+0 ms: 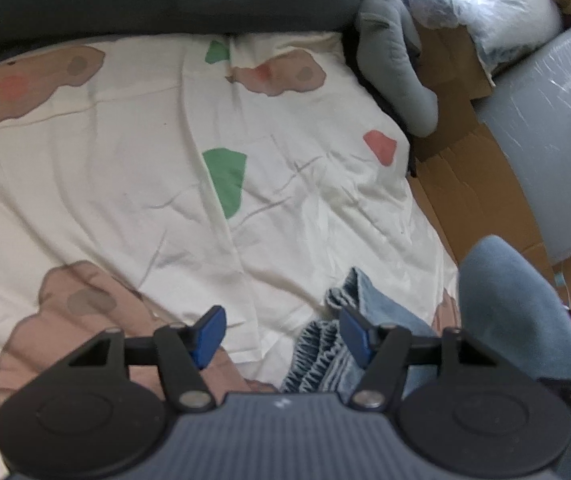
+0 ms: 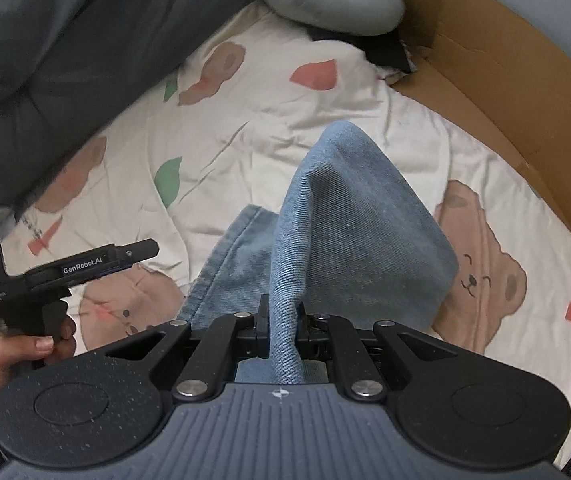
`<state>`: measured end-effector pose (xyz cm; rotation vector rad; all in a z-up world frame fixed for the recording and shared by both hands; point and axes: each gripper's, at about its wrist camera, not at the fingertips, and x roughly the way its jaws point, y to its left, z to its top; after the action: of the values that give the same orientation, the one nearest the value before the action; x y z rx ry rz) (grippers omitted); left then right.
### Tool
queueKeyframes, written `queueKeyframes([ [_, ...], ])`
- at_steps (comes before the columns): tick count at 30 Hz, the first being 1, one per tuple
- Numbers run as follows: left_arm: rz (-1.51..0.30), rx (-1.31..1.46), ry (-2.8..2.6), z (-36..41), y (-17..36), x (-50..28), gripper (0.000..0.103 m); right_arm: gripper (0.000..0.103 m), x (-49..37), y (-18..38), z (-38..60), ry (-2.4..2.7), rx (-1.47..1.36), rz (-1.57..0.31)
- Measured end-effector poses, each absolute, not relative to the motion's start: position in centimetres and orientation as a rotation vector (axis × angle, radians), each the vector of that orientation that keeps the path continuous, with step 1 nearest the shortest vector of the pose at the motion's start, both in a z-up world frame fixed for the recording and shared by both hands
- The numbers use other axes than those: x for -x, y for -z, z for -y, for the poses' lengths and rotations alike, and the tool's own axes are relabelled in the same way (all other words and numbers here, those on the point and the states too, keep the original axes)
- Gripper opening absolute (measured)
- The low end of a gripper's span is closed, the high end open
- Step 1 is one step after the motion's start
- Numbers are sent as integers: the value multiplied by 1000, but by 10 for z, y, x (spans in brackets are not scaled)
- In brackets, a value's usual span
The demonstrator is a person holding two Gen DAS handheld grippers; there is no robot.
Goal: Fold clothes
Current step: 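Lift the pinched jeans edge with the right tool and fold it over, then open the right tool while the left tool moves over the folded jeans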
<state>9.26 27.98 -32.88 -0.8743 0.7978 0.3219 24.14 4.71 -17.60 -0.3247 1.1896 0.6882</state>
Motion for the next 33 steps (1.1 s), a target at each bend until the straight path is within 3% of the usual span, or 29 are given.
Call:
queueKeyframes([
  [12, -800, 889, -361, -291, 337, -83, 65, 9, -205, 246, -108, -665, 443, -1253],
  [17, -795, 891, -357, -292, 337, -81, 65, 30, -193, 262, -124, -651, 457, -1287],
  [19, -789, 892, -342, -292, 335, -79, 65, 33, -188, 260, -127, -670, 456, -1299],
  [33, -802, 933, -123, -272, 326, -52, 65, 34, -150, 235, -98, -709, 264, -1340],
])
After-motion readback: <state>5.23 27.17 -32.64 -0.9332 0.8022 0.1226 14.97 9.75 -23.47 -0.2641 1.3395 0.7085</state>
